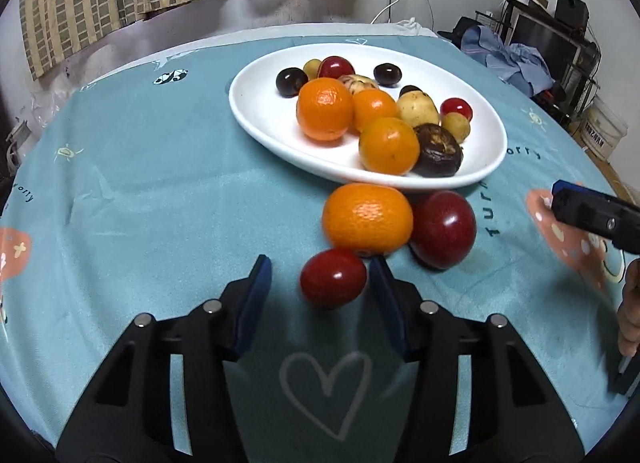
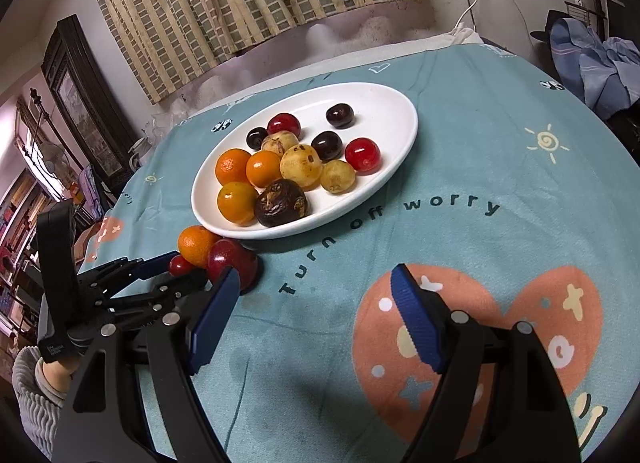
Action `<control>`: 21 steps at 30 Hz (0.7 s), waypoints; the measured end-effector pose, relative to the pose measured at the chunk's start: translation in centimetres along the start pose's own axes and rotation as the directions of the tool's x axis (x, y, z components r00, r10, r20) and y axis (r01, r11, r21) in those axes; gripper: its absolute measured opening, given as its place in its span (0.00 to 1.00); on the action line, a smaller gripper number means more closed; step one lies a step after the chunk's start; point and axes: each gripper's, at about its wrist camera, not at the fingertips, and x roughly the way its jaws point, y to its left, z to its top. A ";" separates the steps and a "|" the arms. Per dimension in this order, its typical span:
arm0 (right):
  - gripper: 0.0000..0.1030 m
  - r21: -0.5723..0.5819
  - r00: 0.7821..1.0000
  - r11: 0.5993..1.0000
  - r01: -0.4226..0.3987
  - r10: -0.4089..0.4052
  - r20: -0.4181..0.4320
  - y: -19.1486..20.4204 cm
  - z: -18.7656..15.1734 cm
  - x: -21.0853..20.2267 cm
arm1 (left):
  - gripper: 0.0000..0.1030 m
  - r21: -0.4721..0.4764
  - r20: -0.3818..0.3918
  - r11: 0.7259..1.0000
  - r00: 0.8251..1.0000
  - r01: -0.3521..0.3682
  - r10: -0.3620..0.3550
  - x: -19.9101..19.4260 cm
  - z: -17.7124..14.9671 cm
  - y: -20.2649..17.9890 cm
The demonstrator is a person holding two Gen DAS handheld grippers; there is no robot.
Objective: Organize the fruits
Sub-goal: 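Grasp a red cherry tomato with the left tool and lift it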
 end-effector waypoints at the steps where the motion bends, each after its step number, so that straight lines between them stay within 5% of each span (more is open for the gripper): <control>1: 0.76 0.000 1.000 1.000 0.000 0.000 -0.004 0.0 0.0 0.1 | 0.47 0.002 0.001 1.000 1.000 0.001 -0.001 0.0 0.0 -0.1; 5: 0.76 -0.011 1.000 1.000 0.005 -0.005 -0.003 0.1 -0.1 0.1 | 0.30 0.034 0.012 0.999 1.000 0.003 -0.004 -0.4 -0.2 -0.9; 13: 0.76 -0.081 0.999 0.996 -0.029 0.027 -0.030 1.5 -0.8 0.9 | 0.30 0.020 0.064 1.000 0.998 0.012 -0.014 -4.3 -3.3 -1.1; 21: 0.75 -0.270 1.000 0.963 0.015 -0.018 -0.011 6.2 -0.6 2.5 | 0.31 -0.001 0.006 1.000 1.000 0.025 -0.025 -2.9 -3.6 -0.9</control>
